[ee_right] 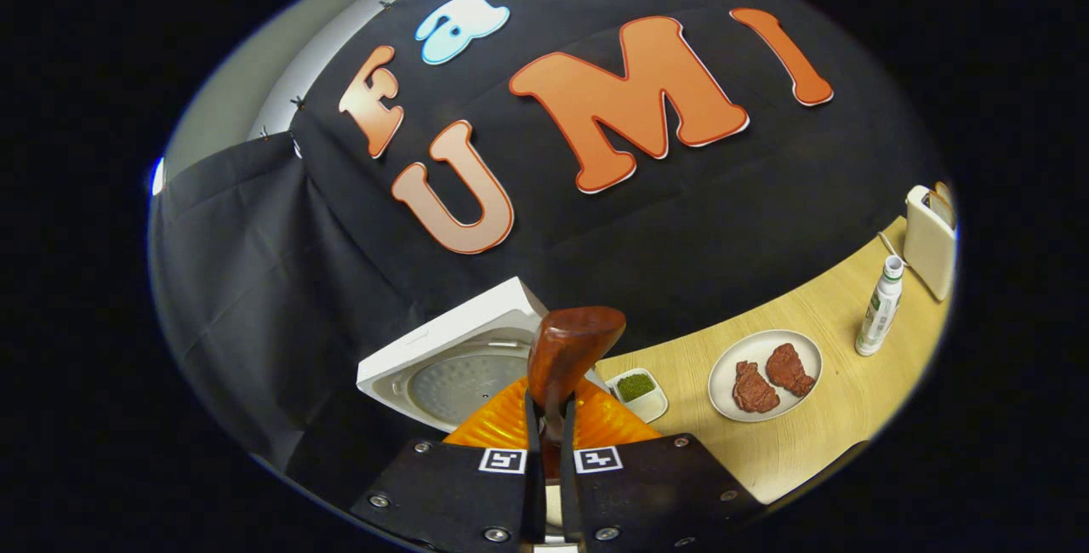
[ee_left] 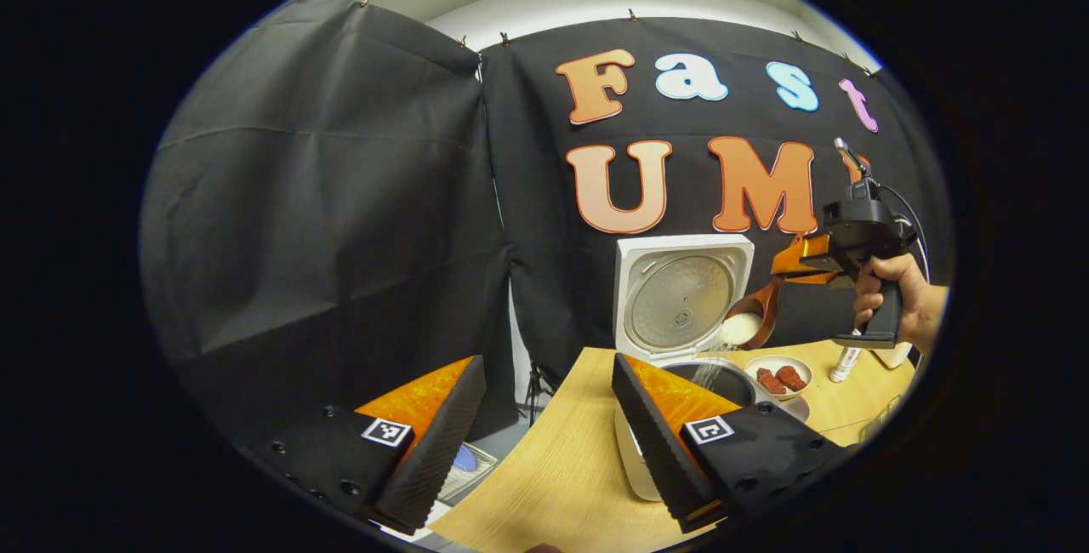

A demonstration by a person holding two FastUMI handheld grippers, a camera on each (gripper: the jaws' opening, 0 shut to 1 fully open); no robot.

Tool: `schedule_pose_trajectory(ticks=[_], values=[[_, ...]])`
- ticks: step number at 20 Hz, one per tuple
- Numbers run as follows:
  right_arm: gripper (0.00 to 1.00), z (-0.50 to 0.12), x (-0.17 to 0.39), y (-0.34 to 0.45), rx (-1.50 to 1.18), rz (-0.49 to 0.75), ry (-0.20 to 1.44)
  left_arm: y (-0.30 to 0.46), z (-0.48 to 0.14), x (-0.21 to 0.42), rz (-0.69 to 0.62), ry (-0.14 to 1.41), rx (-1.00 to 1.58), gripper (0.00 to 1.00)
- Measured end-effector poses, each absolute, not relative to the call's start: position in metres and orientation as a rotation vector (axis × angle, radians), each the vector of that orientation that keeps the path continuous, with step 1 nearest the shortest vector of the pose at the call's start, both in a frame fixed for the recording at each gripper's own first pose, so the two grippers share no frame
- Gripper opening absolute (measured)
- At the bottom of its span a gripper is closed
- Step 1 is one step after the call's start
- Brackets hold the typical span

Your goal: Close the left gripper, press the button to open the rice cooker; take a wooden spoon from the chopstick holder with the right hand, scoop a spoonful of rice and pour it into the rice cooker, then put the wooden spoon back into the chopstick holder.

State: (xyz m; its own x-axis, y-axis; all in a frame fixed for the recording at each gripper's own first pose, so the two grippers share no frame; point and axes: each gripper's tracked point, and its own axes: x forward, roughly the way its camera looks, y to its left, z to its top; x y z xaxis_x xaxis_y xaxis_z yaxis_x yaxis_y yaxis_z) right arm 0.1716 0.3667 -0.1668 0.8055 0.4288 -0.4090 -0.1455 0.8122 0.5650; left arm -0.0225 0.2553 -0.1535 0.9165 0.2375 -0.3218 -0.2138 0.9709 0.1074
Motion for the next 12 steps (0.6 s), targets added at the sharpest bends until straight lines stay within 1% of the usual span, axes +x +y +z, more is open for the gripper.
schedule_pose_trajectory(ticks=[7,12], values=[[0.06,-0.153,0.17,0.386,0.424,0.388,0.492,0.261,-0.16,-0.021,0.236,0.354,0.062,1.0],[0.06,-0.144,0.17,0.392,0.357,0.405,0.439,0.262,-0.163,-0.018,0.235,0.355,0.064,1.0]])
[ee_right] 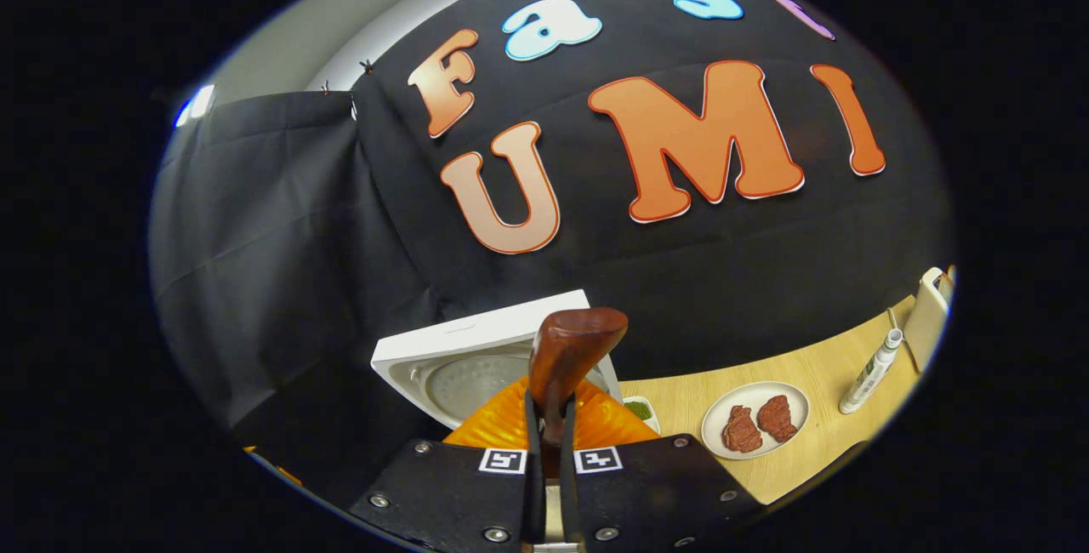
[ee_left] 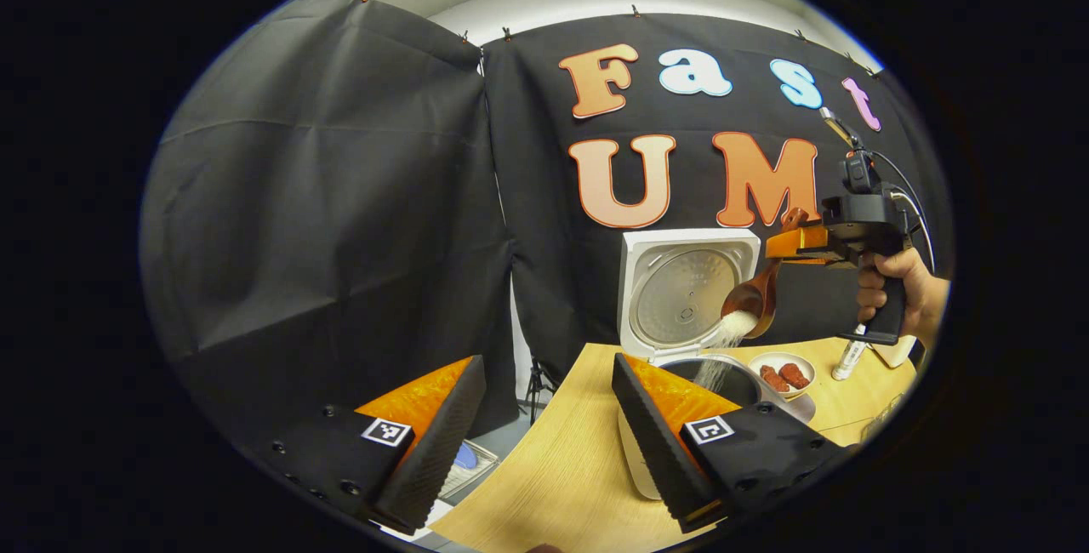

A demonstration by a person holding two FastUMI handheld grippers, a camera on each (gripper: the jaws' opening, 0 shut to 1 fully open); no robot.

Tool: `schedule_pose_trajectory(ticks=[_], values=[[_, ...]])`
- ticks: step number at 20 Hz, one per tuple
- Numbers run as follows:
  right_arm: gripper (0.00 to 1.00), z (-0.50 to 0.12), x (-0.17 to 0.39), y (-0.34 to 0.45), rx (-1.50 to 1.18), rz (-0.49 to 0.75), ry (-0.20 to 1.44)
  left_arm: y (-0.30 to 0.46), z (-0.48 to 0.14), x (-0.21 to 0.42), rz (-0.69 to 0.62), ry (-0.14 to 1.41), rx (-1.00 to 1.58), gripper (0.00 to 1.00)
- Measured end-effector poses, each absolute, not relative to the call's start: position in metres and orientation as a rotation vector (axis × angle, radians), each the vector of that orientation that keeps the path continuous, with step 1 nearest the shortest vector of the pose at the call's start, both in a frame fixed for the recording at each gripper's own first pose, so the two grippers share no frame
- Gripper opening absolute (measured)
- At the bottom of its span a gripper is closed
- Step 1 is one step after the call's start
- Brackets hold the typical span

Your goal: Close the left gripper, press the button to open the rice cooker; take a wooden spoon from the chopstick holder with the right hand, scoop a spoonful of rice and pour it into the rice cooker, then put the wooden spoon back into the chopstick holder.

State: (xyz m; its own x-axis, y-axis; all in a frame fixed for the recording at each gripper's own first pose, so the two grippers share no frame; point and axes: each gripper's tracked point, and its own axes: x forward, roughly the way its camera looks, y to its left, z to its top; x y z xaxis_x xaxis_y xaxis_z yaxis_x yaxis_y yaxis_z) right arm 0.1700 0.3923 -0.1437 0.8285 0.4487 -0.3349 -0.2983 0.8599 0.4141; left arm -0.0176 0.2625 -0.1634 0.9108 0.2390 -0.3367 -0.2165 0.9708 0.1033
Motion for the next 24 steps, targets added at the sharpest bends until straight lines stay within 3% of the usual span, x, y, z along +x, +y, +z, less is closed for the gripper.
schedule_pose_trajectory(ticks=[18,24], values=[[0.06,-0.083,0.159,0.419,-0.156,0.571,0.077,0.267,-0.169,-0.02,0.263,0.367,0.057,1.0],[0.06,-0.099,0.145,0.411,-0.037,0.591,0.159,0.256,-0.161,-0.026,0.266,0.355,0.063,1.0]])
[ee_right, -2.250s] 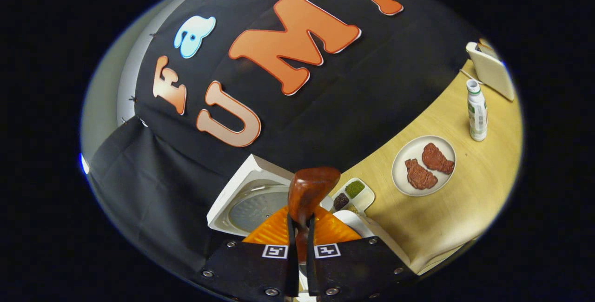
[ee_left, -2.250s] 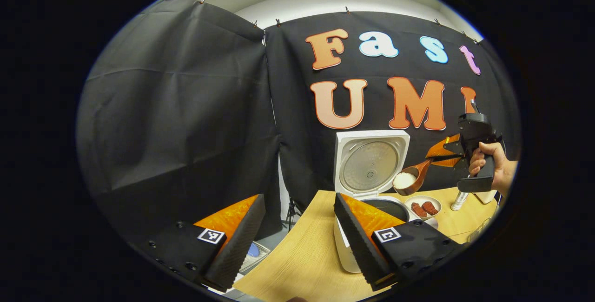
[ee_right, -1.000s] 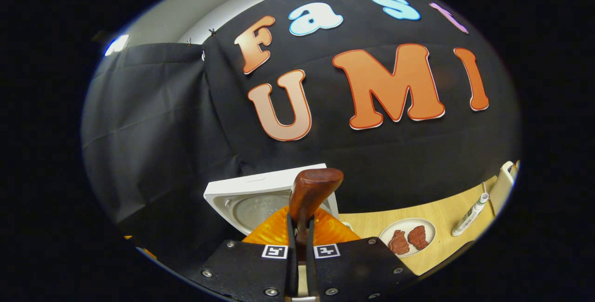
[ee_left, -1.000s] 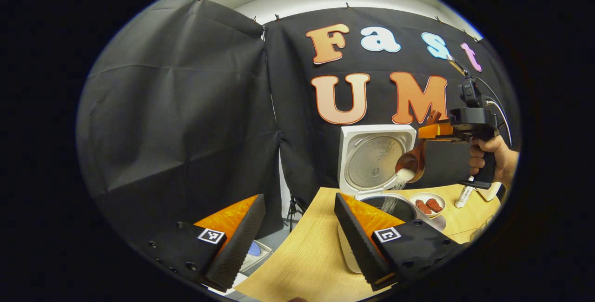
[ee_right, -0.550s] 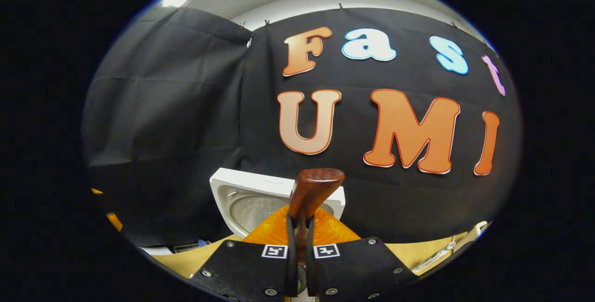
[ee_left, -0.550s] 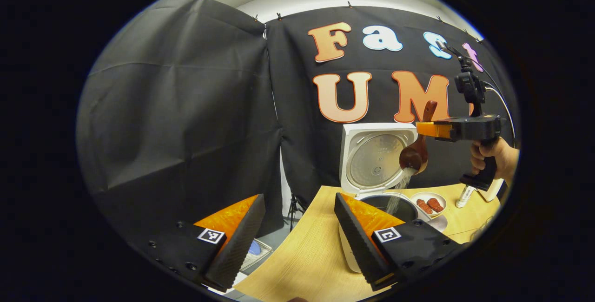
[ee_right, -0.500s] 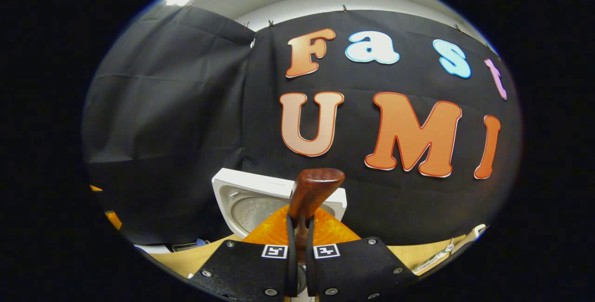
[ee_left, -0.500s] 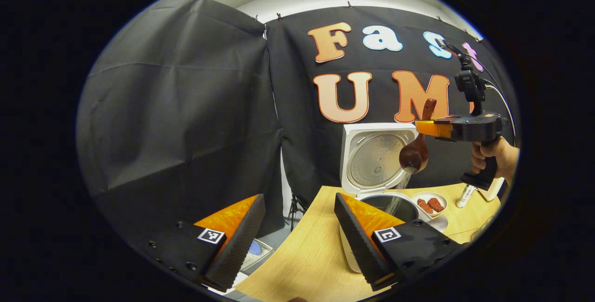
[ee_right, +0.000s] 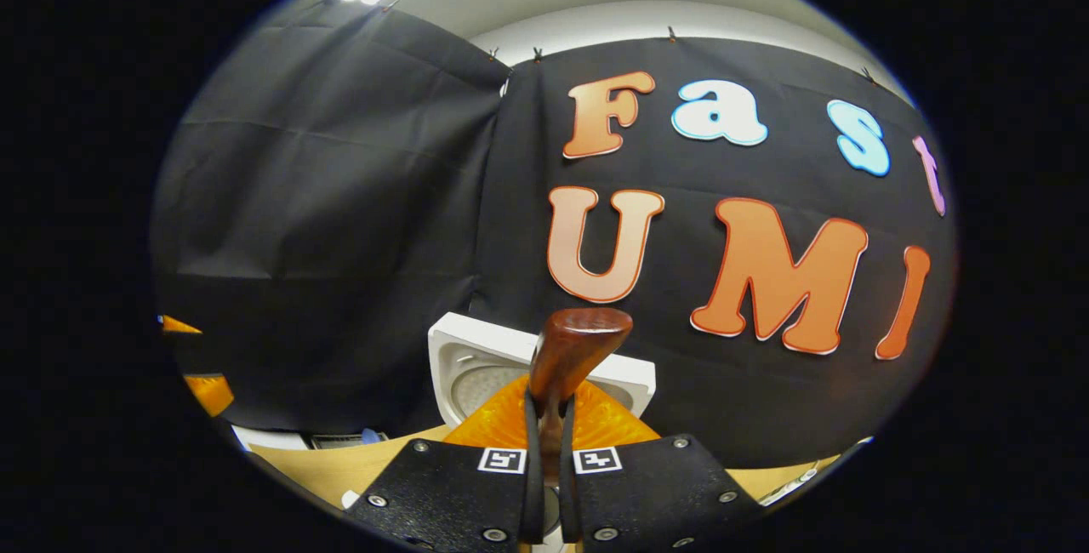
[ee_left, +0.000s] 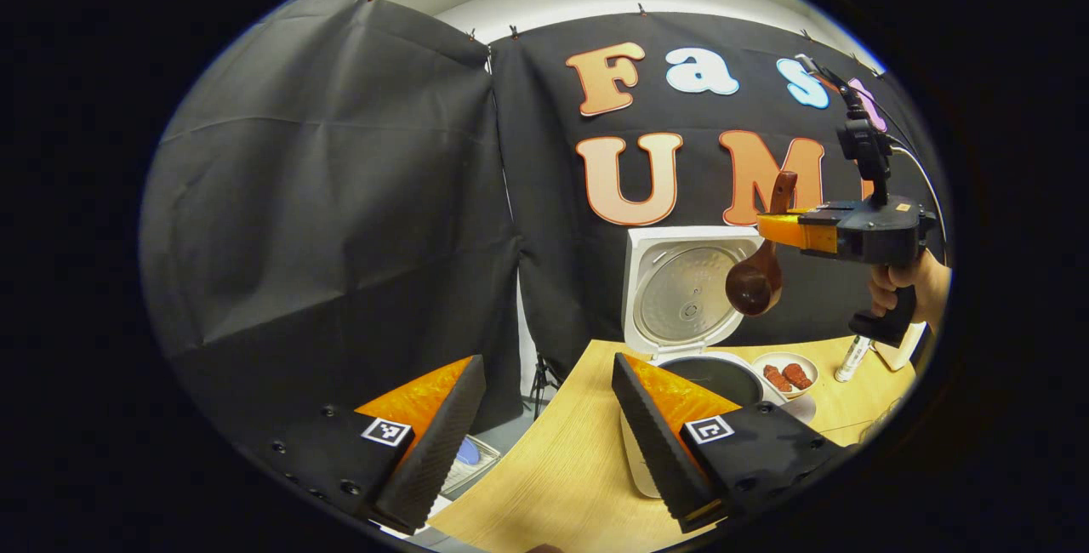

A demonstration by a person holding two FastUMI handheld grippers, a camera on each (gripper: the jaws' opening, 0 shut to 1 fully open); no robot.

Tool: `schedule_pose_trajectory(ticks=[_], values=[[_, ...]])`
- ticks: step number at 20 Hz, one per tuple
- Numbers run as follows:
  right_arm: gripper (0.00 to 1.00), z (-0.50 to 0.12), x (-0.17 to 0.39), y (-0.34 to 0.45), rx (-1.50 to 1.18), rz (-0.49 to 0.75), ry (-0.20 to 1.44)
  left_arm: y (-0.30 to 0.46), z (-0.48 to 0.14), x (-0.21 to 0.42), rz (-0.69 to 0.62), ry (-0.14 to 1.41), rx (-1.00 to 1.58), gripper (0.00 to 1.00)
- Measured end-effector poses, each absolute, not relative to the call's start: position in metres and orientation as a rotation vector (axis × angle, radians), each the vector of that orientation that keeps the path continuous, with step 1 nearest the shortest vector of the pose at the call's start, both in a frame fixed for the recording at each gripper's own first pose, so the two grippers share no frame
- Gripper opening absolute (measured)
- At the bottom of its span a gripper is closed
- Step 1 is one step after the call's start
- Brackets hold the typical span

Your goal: Close the left gripper, press the button to open the rice cooker; take a wooden spoon from the chopstick holder with the right hand, scoop a spoonful of rice and pour it into the rice cooker, then put the wooden spoon back into the chopstick holder.

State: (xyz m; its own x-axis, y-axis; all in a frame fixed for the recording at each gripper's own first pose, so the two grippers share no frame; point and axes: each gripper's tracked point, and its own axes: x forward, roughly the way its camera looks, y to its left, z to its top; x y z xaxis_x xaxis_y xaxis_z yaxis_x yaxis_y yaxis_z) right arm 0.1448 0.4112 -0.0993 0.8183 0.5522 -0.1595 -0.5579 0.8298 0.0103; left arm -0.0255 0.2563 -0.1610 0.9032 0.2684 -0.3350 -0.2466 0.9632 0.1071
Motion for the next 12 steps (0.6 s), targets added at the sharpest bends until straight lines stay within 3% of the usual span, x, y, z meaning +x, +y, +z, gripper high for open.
schedule_pose_trajectory(ticks=[7,12], values=[[0.06,-0.103,0.143,0.333,0.41,0.526,0.359,0.223,-0.155,-0.034,0.244,0.343,0.059,1.0],[0.06,-0.128,0.117,0.236,0.485,0.387,0.426,0.17,-0.156,-0.028,0.169,0.354,0.056,1.0]])
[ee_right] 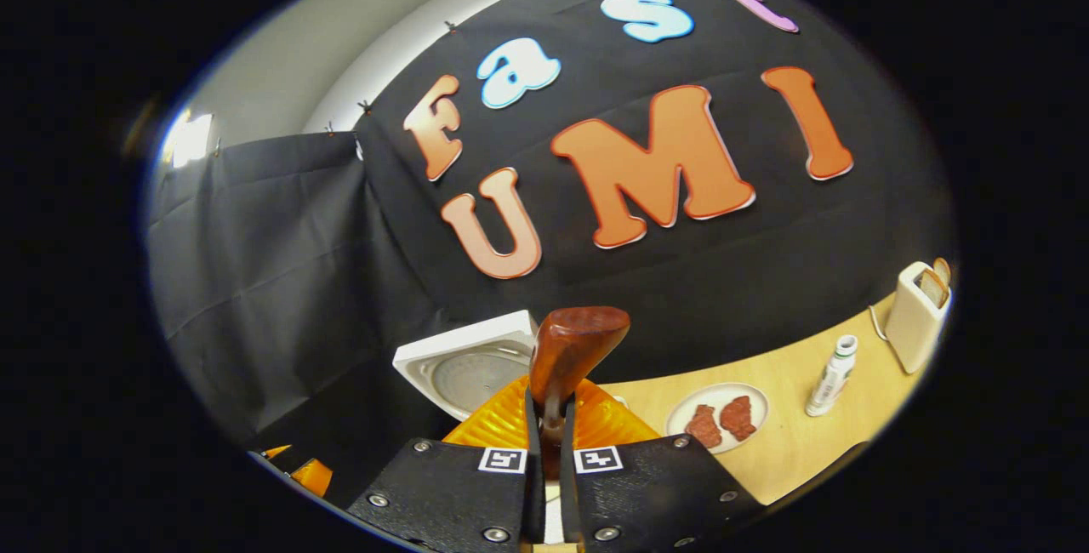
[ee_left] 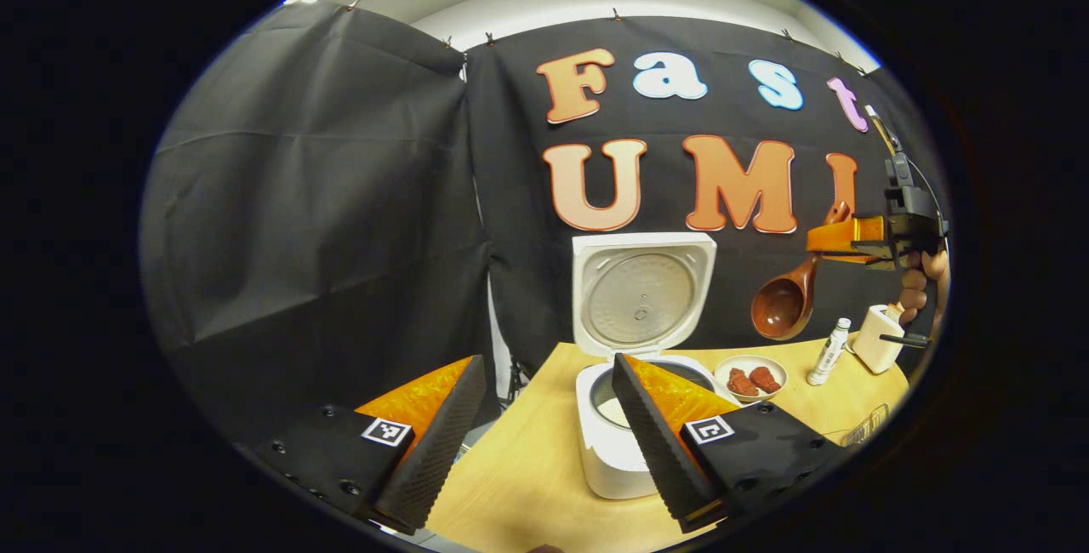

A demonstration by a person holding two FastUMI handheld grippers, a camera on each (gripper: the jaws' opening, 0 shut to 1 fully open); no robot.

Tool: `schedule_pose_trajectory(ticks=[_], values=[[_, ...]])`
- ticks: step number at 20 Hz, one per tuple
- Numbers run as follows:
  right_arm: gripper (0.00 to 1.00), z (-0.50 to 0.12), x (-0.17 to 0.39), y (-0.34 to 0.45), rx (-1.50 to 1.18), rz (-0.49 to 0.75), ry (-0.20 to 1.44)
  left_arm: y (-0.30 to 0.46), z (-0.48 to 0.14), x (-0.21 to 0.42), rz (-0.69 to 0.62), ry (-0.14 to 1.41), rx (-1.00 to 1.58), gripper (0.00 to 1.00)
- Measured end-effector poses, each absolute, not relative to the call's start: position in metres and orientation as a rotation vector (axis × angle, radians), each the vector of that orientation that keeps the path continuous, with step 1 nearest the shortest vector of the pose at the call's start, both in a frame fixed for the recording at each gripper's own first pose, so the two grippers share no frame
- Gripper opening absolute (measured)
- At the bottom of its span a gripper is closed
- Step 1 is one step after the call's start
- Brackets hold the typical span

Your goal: Close the left gripper, press the button to open the rice cooker; take a wooden spoon from the chopstick holder with the right hand, scoop a spoonful of rice and pour it into the rice cooker, then put the wooden spoon back into the chopstick holder.

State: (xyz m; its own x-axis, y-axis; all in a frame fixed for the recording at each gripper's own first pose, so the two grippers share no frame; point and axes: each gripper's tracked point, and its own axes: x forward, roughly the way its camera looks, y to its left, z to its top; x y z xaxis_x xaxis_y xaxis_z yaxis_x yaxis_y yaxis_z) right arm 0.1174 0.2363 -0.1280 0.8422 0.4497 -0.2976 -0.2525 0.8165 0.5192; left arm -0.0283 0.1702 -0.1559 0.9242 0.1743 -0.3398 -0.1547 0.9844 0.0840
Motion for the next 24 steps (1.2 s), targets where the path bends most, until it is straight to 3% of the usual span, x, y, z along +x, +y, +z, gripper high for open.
schedule_pose_trajectory(ticks=[9,17,24], values=[[0.06,-0.185,0.045,0.077,0.456,0.142,0.501,0.077,-0.176,-0.025,0.037,0.404,0.05,1.0],[0.06,-0.231,-0.011,-0.026,0.444,-0.048,0.575,0.045,-0.187,-0.02,0.039,0.459,0.005,1.0],[0.07,-0.266,-0.05,-0.079,0.425,-0.114,0.616,0.043,-0.181,-0.018,0.091,0.468,0.003,0.99]])
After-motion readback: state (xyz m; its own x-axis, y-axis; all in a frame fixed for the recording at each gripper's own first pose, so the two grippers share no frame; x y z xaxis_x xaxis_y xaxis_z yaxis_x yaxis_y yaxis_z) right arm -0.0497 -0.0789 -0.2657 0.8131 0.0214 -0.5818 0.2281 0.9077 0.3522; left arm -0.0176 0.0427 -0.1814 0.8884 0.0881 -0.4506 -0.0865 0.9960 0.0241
